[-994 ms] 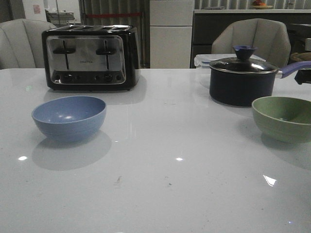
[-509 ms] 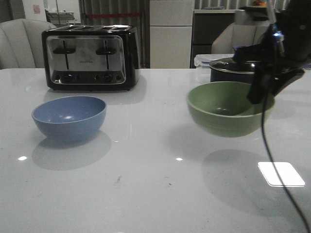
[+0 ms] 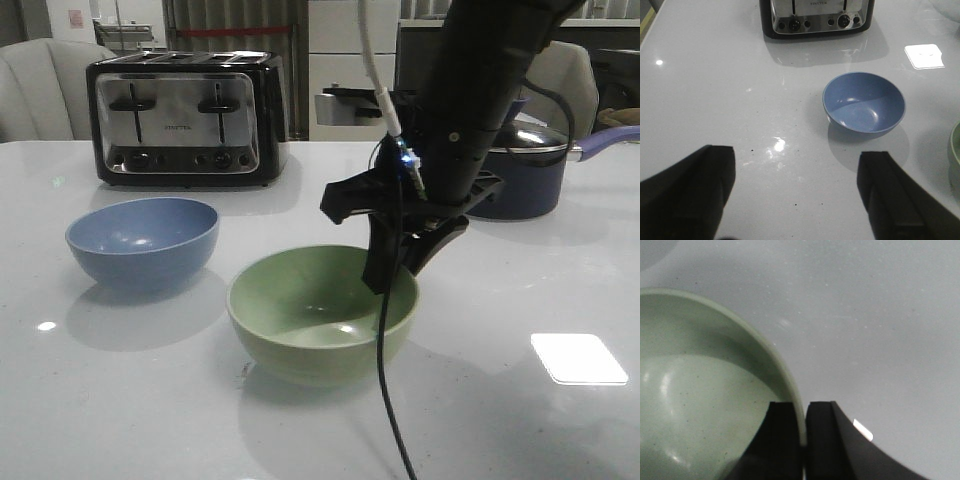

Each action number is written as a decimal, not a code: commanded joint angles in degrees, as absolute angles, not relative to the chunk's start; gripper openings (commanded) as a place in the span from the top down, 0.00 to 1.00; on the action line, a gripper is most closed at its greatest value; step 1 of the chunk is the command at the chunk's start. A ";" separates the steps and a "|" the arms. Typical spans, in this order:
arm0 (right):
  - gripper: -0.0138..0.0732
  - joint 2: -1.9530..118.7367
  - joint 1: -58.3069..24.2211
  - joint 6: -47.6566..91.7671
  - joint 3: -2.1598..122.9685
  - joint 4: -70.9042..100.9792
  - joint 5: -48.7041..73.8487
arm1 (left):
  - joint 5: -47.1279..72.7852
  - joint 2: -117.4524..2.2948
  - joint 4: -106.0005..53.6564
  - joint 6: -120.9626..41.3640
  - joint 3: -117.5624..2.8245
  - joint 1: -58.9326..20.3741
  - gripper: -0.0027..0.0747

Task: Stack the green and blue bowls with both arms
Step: 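Slide the green bowl toward the table center and release it, then lift the right gripper away from the green bowl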

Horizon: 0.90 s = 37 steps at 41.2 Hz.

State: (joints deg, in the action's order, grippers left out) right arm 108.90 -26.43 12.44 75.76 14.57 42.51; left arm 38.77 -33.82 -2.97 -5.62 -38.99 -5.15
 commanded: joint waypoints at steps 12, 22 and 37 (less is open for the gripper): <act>0.38 104.45 -26.44 13.07 77.56 15.82 39.82 | 34.80 -34.22 -3.53 -5.61 -40.60 -5.06 0.24; 0.39 91.65 -27.86 13.74 71.56 16.03 35.46 | 34.80 -34.22 -3.53 -5.61 -40.60 -5.06 0.24; 0.39 67.65 -29.47 16.54 54.17 15.75 34.10 | 34.80 -34.22 -3.53 -5.61 -40.60 -5.06 0.24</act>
